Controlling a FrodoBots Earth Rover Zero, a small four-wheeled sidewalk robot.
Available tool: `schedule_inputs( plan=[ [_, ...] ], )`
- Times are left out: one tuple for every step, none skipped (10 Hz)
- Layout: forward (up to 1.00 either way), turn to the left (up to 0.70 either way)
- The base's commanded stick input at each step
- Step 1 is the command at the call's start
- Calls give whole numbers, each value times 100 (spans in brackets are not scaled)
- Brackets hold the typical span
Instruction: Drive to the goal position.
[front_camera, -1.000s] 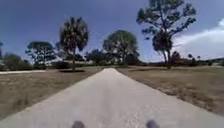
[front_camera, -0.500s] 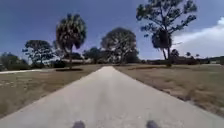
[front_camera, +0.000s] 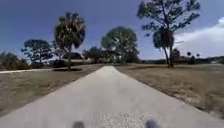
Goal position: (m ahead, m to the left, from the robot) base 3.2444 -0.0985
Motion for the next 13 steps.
schedule_inputs(
  plan=[
    [100, 0],
    [100, 0],
    [100, 9],
    [100, 24],
    [100, 39],
    [100, 9],
    [100, 0],
    [100, 0],
    [100, 0],
    [100, 0],
    [100, 0],
    [100, 0],
    [100, 0]
  ],
)
